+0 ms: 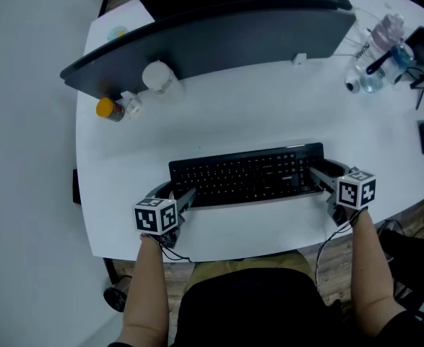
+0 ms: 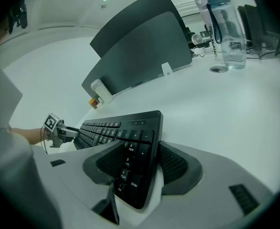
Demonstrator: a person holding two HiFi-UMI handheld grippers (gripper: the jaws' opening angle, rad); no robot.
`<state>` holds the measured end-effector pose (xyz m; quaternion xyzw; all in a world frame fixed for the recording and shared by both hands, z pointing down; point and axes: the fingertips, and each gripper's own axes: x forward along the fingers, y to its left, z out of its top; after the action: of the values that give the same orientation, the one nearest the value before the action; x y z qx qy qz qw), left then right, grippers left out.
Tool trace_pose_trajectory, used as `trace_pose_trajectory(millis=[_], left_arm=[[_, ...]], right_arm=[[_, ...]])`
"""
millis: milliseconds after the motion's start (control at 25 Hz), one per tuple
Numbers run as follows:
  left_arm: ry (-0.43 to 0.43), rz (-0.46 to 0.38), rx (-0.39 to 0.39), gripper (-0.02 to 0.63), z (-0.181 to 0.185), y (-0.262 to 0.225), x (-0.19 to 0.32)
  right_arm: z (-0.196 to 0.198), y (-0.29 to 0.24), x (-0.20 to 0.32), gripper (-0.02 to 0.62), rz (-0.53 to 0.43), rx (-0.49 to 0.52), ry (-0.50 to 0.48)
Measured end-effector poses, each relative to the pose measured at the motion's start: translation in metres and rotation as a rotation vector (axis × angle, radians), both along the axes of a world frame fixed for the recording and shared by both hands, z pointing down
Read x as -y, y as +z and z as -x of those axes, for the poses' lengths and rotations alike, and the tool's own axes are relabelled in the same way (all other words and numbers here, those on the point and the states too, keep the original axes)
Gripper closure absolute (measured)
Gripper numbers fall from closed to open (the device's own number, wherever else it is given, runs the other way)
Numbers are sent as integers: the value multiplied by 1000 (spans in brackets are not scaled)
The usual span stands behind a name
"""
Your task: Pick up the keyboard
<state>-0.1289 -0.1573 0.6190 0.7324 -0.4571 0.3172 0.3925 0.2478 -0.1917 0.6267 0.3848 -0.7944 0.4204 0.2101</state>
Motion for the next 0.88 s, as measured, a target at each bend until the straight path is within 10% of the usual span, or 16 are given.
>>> trace_pose_trajectory(millis=[880], left_arm=[[-29, -60, 3, 312, 10, -15, 1]], right_arm=[[9, -18, -3, 368, -120, -53, 81]])
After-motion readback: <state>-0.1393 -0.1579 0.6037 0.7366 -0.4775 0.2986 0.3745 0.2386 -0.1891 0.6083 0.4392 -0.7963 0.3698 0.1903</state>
